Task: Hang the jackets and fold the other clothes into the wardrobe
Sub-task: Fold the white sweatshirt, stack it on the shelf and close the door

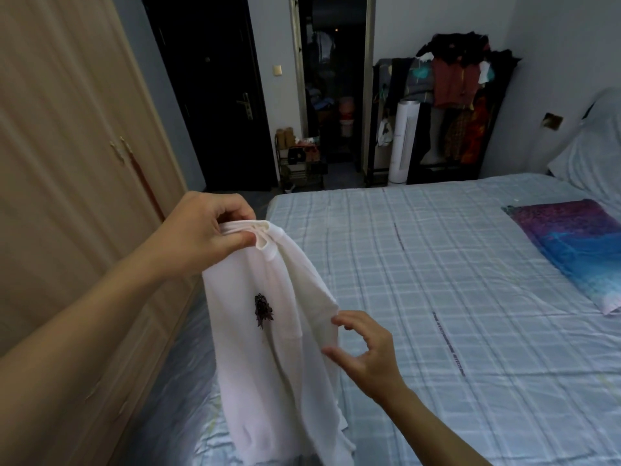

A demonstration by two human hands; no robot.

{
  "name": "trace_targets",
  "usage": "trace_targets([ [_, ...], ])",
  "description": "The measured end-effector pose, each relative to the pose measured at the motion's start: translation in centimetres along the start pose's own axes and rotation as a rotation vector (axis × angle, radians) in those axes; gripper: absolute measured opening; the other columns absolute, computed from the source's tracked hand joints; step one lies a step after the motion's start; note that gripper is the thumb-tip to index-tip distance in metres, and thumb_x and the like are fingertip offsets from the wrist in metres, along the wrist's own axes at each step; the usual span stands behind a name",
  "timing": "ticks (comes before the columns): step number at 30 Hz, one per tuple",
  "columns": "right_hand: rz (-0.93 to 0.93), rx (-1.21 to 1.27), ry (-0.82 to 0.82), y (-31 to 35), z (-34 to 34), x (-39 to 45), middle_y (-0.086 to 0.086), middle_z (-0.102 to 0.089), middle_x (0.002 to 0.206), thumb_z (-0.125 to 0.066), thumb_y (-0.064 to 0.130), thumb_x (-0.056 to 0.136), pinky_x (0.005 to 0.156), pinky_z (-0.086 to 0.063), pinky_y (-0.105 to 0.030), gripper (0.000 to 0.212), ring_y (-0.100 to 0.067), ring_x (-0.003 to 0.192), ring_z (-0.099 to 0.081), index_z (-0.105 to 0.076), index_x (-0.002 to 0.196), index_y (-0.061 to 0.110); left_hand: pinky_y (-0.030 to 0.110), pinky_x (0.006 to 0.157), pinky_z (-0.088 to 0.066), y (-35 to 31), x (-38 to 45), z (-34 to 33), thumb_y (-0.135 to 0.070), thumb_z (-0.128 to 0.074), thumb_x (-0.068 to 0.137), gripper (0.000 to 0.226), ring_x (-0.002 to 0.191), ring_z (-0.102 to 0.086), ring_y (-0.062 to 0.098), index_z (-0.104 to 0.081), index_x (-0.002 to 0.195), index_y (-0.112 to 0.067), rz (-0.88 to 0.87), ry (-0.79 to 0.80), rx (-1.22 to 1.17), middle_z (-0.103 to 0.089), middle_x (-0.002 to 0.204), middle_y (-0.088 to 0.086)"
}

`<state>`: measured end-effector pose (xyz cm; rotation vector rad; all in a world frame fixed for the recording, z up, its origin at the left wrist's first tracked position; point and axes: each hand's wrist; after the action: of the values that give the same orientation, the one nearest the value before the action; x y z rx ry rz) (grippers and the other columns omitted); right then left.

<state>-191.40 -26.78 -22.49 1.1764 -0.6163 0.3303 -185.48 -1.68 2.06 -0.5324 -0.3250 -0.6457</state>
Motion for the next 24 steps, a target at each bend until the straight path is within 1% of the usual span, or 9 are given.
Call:
trace_targets([
  [2, 0.032, -0.076, 0.012, 0.1, -0.7, -1.1, 0.004, -0.068, 0.111, -0.083, 0.054, 0.071, 0.089, -0.052, -0.026, 0.057, -0.009, 0.108, -0.064, -0.071, 0.108, 0.013, 0.027, 0.066, -0.052, 0.0, 0.2, 0.1, -0.019, -0.08, 0.08, 0.012, 0.08, -0.067, 0.009, -0.073, 0.09, -0.019, 0.012, -0.003, 0.02, -0.071, 0.082, -0.011],
  [4, 0.022, -0.155, 0.006, 0.3, -1.9, -2.3, 0.003, -0.066, 0.115, -0.083, 0.058, 0.07, 0.094, -0.051, -0.027, 0.063, -0.011, 0.112, -0.062, -0.069, 0.112, 0.013, 0.025, 0.066, -0.052, -0.1, 0.4, 0.1, -0.021, -0.08, 0.08, 0.012, 0.079, -0.067, 0.007, -0.073, 0.09, -0.02, 0.029, -0.005, 0.036, -0.071, 0.082, -0.012],
  [7, -0.008, -0.213, -0.013, 1.1, -4.0, -3.1, 0.005, -0.063, 0.119, -0.078, 0.061, 0.072, 0.096, -0.05, -0.03, 0.064, -0.01, 0.114, -0.059, -0.067, 0.116, 0.015, 0.017, 0.062, -0.051, -0.4, 0.8, -0.3, -0.024, -0.08, 0.081, 0.011, 0.076, -0.066, 0.002, -0.072, 0.088, -0.022, 0.074, -0.007, 0.052, -0.07, 0.08, -0.013],
  [9, -0.04, -0.209, -0.026, 1.8, -5.0, -2.6, 0.007, -0.062, 0.119, -0.078, 0.059, 0.072, 0.095, -0.049, -0.03, 0.063, -0.009, 0.114, -0.058, -0.066, 0.116, 0.017, 0.016, 0.06, -0.049, -0.5, 1.1, -0.7, -0.026, -0.081, 0.08, 0.012, 0.072, -0.065, 0.002, -0.071, 0.086, -0.022, 0.103, -0.018, 0.073, -0.069, 0.078, -0.013],
  [12, -0.084, -0.187, -0.046, 2.2, -5.6, -1.3, 0.007, -0.059, 0.121, -0.079, 0.053, 0.073, 0.096, -0.05, -0.031, 0.055, -0.009, 0.115, -0.057, -0.068, 0.115, 0.02, 0.021, 0.06, -0.048, -0.7, 1.7, -1.1, -0.028, -0.082, 0.08, 0.014, 0.07, -0.064, 0.004, -0.071, 0.086, -0.02, 0.124, -0.036, 0.087, -0.069, 0.076, -0.011],
  [16, -0.108, -0.196, -0.074, 1.7, -5.9, 0.1, 0.008, -0.058, 0.121, -0.077, 0.047, 0.075, 0.093, -0.051, -0.032, 0.051, -0.008, 0.112, -0.057, -0.068, 0.118, 0.021, 0.025, 0.062, -0.052, -0.8, 2.0, -1.2, -0.03, -0.082, 0.08, 0.016, 0.071, -0.065, 0.006, -0.072, 0.088, -0.02, 0.139, -0.036, 0.088, -0.069, 0.078, -0.01],
  [18, -0.1, -0.221, -0.091, 1.3, -6.0, 0.4, 0.009, -0.06, 0.117, -0.076, 0.045, 0.077, 0.091, -0.051, -0.032, 0.047, -0.007, 0.108, -0.058, -0.068, 0.117, 0.02, 0.023, 0.061, -0.05, -0.8, 2.0, -1.1, -0.03, -0.082, 0.08, 0.016, 0.071, -0.064, 0.005, -0.071, 0.087, -0.02, 0.145, -0.037, 0.086, -0.068, 0.078, -0.01],
  [21, -0.083, -0.243, -0.112, 1.1, -6.1, 0.7, 0.012, -0.061, 0.11, -0.072, 0.043, 0.081, 0.085, -0.052, -0.032, 0.036, -0.004, 0.101, -0.059, -0.072, 0.109, 0.02, 0.016, 0.059, -0.044, -0.6, 2.1, -1.1, -0.029, -0.082, 0.08, 0.015, 0.071, -0.063, 0.004, -0.071, 0.087, -0.021, 0.149, -0.04, 0.097, -0.068, 0.078, -0.011],
  [24, -0.073, -0.272, -0.114, 1.3, -6.5, 0.9, 0.014, -0.062, 0.105, -0.07, 0.044, 0.081, 0.081, -0.051, -0.028, 0.032, -0.002, 0.093, -0.059, -0.074, 0.103, 0.021, 0.016, 0.059, -0.045, -0.4, 2.2, -1.1, -0.029, -0.082, 0.08, 0.015, 0.072, -0.064, 0.004, -0.072, 0.087, -0.021, 0.156, -0.034, 0.088, -0.068, 0.079, -0.011],
])
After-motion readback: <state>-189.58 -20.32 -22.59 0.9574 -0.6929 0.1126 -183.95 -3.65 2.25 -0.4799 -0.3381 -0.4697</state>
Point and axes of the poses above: each hand's wrist, its own x-axis towards the middle knuckle, its own z-axis out of the back of the hand, y = z × x
